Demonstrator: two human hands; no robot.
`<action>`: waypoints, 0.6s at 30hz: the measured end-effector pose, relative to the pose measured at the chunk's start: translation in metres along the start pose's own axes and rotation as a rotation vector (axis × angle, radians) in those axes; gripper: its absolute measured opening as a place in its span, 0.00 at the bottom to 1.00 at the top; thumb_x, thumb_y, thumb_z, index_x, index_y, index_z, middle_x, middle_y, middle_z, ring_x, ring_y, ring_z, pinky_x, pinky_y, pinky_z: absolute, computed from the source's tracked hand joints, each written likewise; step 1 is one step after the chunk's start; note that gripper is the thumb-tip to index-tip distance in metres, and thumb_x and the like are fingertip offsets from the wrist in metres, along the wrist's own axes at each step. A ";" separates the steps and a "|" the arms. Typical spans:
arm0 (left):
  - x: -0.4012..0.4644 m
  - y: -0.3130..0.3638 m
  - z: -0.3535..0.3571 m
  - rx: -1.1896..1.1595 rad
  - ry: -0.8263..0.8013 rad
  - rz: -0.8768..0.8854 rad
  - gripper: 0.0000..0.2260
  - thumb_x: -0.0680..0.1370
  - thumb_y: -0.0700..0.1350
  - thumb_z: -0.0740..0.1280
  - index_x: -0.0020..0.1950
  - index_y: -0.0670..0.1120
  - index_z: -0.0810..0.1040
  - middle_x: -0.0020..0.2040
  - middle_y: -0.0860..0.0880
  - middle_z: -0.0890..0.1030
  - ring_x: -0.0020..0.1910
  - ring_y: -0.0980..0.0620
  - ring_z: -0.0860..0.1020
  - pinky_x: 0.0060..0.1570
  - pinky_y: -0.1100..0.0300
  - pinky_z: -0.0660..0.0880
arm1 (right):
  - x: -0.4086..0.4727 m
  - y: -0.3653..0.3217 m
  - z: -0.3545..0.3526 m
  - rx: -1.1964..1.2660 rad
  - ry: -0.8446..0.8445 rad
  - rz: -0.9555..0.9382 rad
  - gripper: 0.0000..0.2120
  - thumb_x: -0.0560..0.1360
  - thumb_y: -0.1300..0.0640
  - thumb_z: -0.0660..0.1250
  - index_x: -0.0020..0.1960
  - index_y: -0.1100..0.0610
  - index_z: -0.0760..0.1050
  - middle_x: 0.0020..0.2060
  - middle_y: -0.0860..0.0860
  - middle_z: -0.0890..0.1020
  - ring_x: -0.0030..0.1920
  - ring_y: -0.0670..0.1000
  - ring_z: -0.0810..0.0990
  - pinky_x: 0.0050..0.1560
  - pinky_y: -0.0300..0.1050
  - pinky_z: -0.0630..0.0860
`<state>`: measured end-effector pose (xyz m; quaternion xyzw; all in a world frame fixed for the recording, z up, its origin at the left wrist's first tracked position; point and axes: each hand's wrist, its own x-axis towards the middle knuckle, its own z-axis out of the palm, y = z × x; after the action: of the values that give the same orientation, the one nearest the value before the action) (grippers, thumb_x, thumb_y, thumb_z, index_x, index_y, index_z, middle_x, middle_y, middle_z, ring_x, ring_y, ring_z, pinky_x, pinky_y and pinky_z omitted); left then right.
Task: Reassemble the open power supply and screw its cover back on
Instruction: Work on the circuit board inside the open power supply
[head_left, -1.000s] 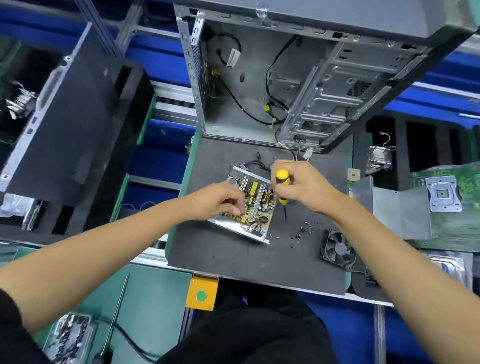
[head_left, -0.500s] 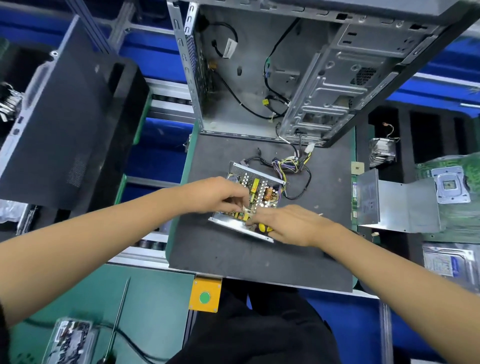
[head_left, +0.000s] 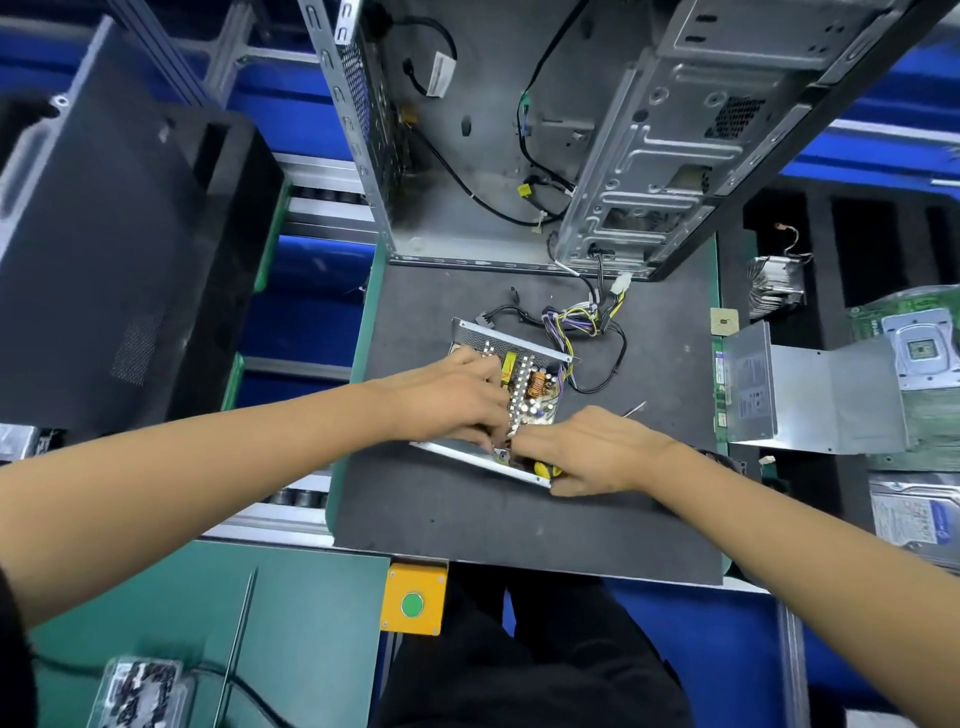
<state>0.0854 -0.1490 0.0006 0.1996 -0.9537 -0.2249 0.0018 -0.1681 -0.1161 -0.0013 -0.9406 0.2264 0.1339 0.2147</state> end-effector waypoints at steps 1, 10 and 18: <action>0.000 -0.001 -0.001 0.003 -0.007 0.019 0.11 0.81 0.61 0.66 0.50 0.57 0.83 0.46 0.60 0.78 0.53 0.55 0.67 0.55 0.53 0.65 | 0.001 0.000 0.001 -0.017 0.028 -0.011 0.20 0.71 0.52 0.69 0.55 0.47 0.60 0.49 0.45 0.70 0.37 0.56 0.75 0.30 0.46 0.62; -0.002 -0.007 0.017 0.026 0.079 0.043 0.11 0.83 0.60 0.63 0.50 0.58 0.82 0.43 0.59 0.74 0.51 0.54 0.67 0.57 0.52 0.65 | 0.001 0.006 0.019 -0.121 0.125 -0.031 0.21 0.72 0.48 0.71 0.60 0.48 0.66 0.51 0.44 0.70 0.35 0.52 0.76 0.24 0.42 0.57; 0.001 -0.012 0.032 -0.121 0.147 0.001 0.08 0.79 0.61 0.68 0.47 0.60 0.84 0.43 0.61 0.76 0.51 0.54 0.68 0.58 0.58 0.56 | -0.001 0.007 0.027 -0.080 0.104 0.016 0.14 0.77 0.54 0.63 0.62 0.46 0.70 0.53 0.44 0.70 0.37 0.53 0.74 0.25 0.45 0.66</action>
<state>0.0861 -0.1458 -0.0340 0.2147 -0.9358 -0.2667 0.0837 -0.1762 -0.1095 -0.0267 -0.9523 0.2393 0.0954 0.1639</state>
